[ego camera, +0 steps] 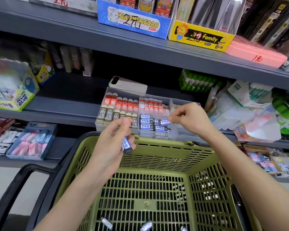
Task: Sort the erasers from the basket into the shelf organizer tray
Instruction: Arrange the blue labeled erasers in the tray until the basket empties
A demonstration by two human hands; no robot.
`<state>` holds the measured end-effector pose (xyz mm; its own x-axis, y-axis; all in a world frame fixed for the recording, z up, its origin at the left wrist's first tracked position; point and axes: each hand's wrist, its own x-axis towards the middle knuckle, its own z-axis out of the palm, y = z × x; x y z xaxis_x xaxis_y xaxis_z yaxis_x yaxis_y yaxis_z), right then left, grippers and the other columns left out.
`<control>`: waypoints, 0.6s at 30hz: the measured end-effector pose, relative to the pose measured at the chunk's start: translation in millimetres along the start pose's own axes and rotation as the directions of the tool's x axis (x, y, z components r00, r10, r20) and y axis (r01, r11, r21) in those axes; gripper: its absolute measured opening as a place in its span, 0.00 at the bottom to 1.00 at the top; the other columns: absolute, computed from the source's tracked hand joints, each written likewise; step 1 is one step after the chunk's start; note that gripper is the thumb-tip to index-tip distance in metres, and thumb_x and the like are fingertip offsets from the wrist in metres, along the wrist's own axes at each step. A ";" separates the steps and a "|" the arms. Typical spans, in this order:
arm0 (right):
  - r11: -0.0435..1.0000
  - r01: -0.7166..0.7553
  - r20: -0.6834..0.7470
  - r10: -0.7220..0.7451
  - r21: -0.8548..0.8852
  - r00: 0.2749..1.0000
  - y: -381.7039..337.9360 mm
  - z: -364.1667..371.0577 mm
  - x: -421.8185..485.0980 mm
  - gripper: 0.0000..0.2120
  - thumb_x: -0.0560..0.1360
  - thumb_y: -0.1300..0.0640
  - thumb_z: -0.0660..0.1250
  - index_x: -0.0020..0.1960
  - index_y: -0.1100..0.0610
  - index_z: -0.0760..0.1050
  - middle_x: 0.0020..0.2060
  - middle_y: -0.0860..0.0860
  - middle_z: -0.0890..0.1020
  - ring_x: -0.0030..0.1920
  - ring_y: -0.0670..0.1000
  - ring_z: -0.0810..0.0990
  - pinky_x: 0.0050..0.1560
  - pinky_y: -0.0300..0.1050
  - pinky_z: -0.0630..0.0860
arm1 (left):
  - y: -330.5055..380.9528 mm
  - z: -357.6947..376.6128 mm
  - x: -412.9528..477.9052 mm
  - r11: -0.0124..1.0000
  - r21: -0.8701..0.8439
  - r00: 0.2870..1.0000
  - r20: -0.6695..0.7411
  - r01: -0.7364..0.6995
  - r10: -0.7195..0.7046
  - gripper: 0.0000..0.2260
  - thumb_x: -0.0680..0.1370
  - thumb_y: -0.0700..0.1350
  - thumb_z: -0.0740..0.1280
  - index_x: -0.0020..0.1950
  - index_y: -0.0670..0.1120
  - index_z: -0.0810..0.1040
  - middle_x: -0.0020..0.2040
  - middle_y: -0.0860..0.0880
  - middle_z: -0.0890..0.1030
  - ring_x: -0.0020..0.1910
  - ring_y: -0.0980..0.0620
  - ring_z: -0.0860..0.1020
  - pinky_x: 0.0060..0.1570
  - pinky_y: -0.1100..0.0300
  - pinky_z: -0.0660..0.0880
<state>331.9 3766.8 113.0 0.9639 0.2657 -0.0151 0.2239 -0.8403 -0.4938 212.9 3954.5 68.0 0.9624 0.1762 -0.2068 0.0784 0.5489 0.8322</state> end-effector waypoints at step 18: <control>0.909 0.344 -0.083 -0.334 0.234 0.939 -28.5 20.4 -36.0 0.11 0.74 0.46 0.66 0.35 0.48 0.80 0.32 0.44 0.81 0.36 0.44 0.76 0.44 0.39 0.69 | -3.0 27.6 6.8 0.990 0.106 0.984 -0.140 -0.093 0.107 0.20 0.62 0.68 0.65 0.32 0.51 0.80 0.28 0.55 0.74 0.31 0.58 0.74 0.42 0.57 0.72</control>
<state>288.0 3790.8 109.9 0.8424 0.4905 0.2230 0.5013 -0.5620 -0.6579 226.4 3931.5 78.3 0.9194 0.3465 -0.1860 0.0155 0.4405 0.8976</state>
